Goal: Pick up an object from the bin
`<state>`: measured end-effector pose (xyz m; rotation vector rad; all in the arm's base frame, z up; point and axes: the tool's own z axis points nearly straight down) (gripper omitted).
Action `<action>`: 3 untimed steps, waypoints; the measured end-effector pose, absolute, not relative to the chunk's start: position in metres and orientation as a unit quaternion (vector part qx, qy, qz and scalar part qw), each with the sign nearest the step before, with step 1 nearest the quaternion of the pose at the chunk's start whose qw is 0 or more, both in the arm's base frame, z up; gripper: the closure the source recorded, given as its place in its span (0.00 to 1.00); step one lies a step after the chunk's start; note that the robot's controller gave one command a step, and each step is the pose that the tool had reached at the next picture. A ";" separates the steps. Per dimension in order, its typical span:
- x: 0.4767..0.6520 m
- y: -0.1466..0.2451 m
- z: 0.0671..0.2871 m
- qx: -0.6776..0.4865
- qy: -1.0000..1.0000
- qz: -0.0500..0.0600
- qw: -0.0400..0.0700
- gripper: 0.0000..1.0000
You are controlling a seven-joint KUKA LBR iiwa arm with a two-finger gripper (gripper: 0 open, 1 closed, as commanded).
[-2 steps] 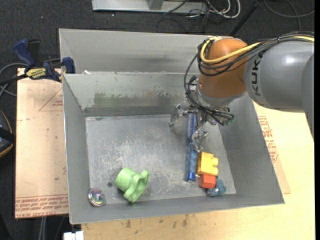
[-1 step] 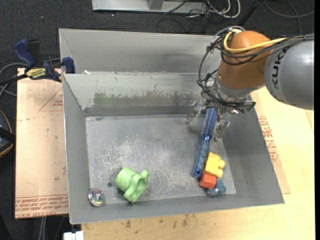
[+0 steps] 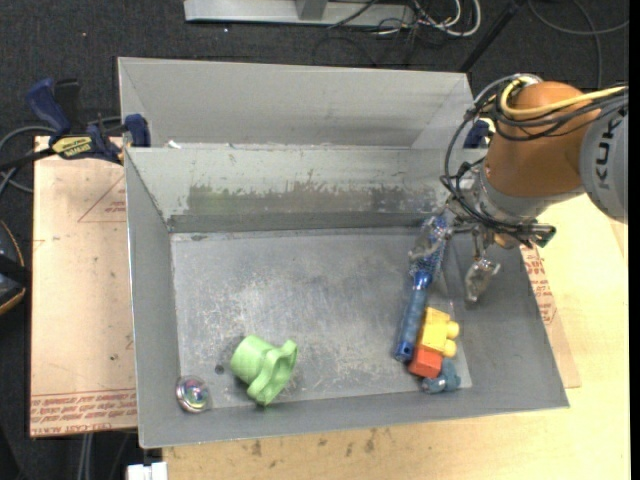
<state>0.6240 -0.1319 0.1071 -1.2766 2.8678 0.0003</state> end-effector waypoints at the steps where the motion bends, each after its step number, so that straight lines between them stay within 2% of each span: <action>1: 0.643 -0.128 0.085 -0.508 0.861 0.007 0.008 0.00; 2: 0.646 -0.126 0.084 -0.545 0.838 0.009 0.010 0.00; 3: 0.645 -0.133 0.082 -0.544 0.839 0.005 0.006 1.00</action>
Offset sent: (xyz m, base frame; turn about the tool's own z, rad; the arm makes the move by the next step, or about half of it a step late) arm 0.0254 -0.0150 -0.0371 -0.2663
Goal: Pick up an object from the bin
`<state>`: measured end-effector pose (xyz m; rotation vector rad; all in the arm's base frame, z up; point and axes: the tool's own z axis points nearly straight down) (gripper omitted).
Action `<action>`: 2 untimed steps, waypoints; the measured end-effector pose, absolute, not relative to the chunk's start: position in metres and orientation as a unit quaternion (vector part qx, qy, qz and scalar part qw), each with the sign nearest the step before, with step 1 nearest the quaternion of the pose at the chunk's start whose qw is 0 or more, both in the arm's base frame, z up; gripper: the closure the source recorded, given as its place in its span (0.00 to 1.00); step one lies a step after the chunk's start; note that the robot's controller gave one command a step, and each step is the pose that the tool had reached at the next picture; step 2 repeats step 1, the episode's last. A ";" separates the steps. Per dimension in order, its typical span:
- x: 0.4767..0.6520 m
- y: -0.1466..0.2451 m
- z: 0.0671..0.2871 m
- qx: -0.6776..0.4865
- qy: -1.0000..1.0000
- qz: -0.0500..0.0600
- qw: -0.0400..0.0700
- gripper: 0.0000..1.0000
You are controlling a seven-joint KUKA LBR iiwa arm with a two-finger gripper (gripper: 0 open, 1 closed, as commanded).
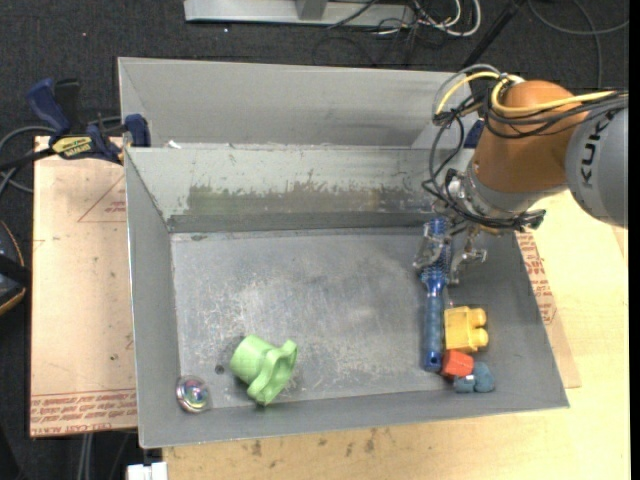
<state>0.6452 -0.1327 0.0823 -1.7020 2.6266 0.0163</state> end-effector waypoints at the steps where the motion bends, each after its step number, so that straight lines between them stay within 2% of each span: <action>1: 0.648 -0.131 0.165 -0.544 0.839 -0.003 0.005 1.00; 2: 0.648 -0.131 0.165 -0.544 0.839 -0.003 0.005 1.00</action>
Offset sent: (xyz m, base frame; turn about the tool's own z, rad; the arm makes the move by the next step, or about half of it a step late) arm -0.0001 -0.0001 0.0774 0.0000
